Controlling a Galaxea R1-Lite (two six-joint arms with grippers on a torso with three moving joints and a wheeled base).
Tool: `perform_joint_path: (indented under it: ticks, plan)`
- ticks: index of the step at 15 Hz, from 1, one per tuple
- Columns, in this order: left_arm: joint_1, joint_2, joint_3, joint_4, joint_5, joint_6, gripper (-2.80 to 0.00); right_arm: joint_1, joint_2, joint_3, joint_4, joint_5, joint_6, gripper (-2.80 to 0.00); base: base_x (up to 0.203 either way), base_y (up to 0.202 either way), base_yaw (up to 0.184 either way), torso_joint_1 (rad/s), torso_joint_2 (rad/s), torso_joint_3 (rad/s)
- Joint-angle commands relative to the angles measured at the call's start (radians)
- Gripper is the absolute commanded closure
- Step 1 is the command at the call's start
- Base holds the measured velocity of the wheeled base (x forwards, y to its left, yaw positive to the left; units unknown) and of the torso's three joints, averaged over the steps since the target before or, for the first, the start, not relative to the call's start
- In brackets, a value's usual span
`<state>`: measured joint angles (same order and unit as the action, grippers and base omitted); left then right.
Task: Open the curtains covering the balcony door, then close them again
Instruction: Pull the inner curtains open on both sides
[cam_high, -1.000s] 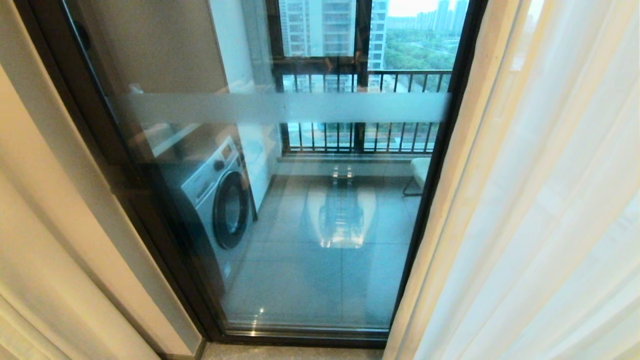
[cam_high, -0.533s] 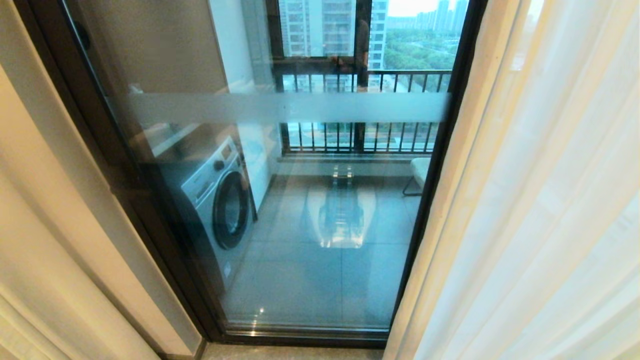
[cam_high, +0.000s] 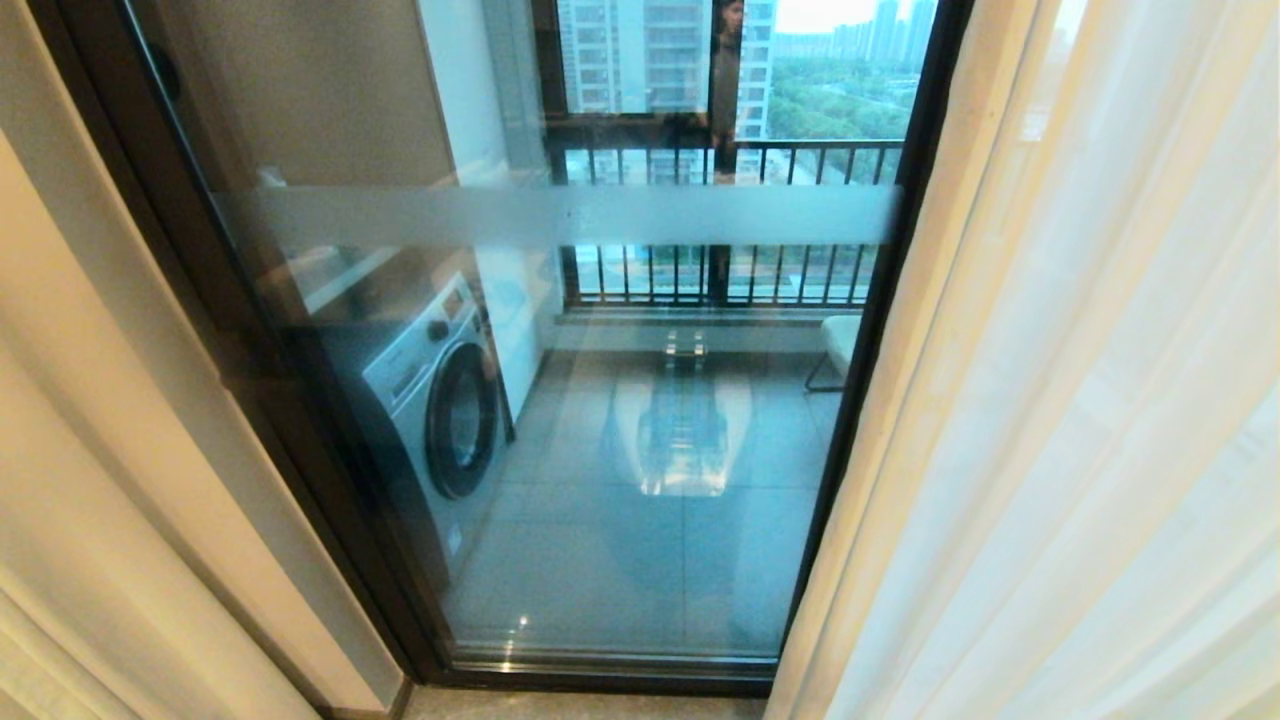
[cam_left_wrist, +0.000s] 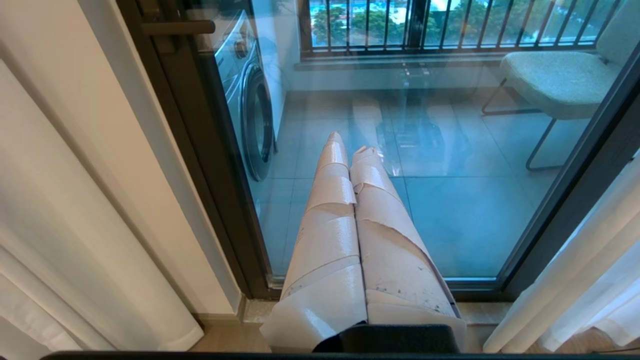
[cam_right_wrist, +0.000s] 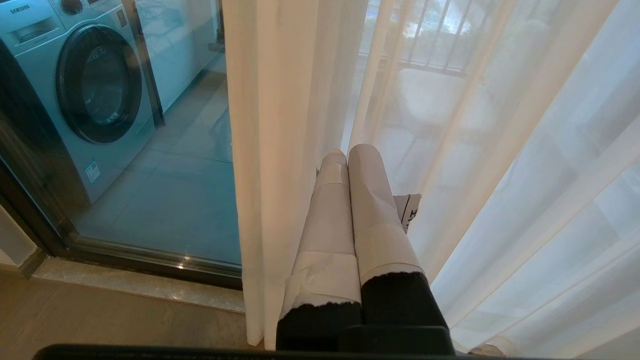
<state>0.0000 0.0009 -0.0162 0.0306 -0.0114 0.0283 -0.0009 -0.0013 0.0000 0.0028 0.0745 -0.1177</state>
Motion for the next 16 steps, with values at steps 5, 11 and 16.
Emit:
perform_joint_path:
  ticks: [5, 11, 16]
  plan:
    - [0.0, -0.001, -0.001, 0.0, 0.002, 0.001, 0.0, 0.001, 0.062, -0.007, -0.019, 0.003, -0.104, 0.0, 0.0, 0.0, 0.0, 0.0, 0.0, 0.0]
    - [0.0, -0.001, -0.001, 0.0, 0.0, 0.0, 0.0, 0.07, 0.382, -0.272, -0.088, 0.147, -0.103, 0.0, 0.0, 0.0, 0.0, 0.0, 0.0, 0.0]
    - [0.0, -0.001, -0.001, 0.0, 0.0, 0.001, 0.0, 0.166, 0.747, -0.601, -0.16, 0.25, -0.077, 0.0, 0.0, 0.0, 0.0, 0.0, 0.0, 0.0]
